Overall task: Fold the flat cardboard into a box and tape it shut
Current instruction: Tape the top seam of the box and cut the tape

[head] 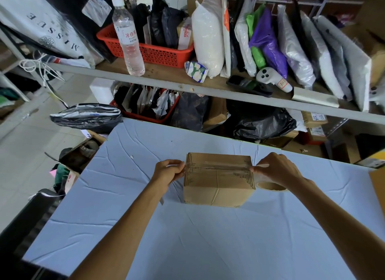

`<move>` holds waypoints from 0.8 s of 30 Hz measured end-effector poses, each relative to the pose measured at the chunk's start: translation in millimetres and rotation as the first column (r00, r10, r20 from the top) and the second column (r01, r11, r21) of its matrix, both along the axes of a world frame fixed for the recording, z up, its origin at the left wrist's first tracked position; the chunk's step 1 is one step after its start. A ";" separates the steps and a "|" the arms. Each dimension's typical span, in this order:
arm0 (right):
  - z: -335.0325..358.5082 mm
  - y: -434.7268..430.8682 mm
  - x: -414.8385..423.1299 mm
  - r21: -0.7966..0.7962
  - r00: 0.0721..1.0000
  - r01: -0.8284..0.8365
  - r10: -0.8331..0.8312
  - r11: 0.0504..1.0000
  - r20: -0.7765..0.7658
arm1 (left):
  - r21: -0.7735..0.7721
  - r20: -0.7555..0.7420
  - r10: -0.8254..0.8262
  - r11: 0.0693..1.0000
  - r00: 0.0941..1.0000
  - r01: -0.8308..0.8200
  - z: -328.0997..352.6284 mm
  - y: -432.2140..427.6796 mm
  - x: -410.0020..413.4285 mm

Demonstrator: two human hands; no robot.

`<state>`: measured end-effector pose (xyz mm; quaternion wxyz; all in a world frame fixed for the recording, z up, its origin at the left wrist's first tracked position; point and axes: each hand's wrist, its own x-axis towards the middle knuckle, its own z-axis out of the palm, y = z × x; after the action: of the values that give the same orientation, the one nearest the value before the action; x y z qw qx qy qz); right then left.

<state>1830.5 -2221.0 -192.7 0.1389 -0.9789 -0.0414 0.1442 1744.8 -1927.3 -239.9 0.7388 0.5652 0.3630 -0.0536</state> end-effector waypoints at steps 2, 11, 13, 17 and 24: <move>-0.6 -0.1 -0.4 0.008 1.000 -0.003 0.003 1.000 0.002 | 0.104 -0.010 0.021 0.994 1.000 -0.019 -0.5 -3.7 2.1; -2.5 -0.8 0.0 0.026 1.000 0.022 -0.021 0.999 -0.008 | 0.486 0.120 -0.004 0.872 0.993 -0.055 -8.4 -12.4 -4.1; -2.3 0.0 -0.3 0.024 1.000 0.029 -0.029 0.999 -0.010 | 0.642 0.182 -0.060 0.764 0.981 -0.073 -7.9 -19.8 -8.9; -2.4 0.8 -0.2 0.032 0.999 0.040 -0.039 0.999 -0.016 | 0.757 0.168 -0.090 0.650 0.982 -0.070 -1.5 -24.4 -13.7; -2.0 1.2 -2.2 0.026 0.999 0.035 -0.035 0.999 0.000 | 0.844 0.059 -0.135 0.536 0.989 0.022 16.9 -36.1 -16.2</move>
<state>1828.2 -2219.8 -194.7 0.1541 -0.9776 -0.0261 0.1410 1728.5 -1963.4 -223.0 0.3940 0.8679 0.2744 0.1271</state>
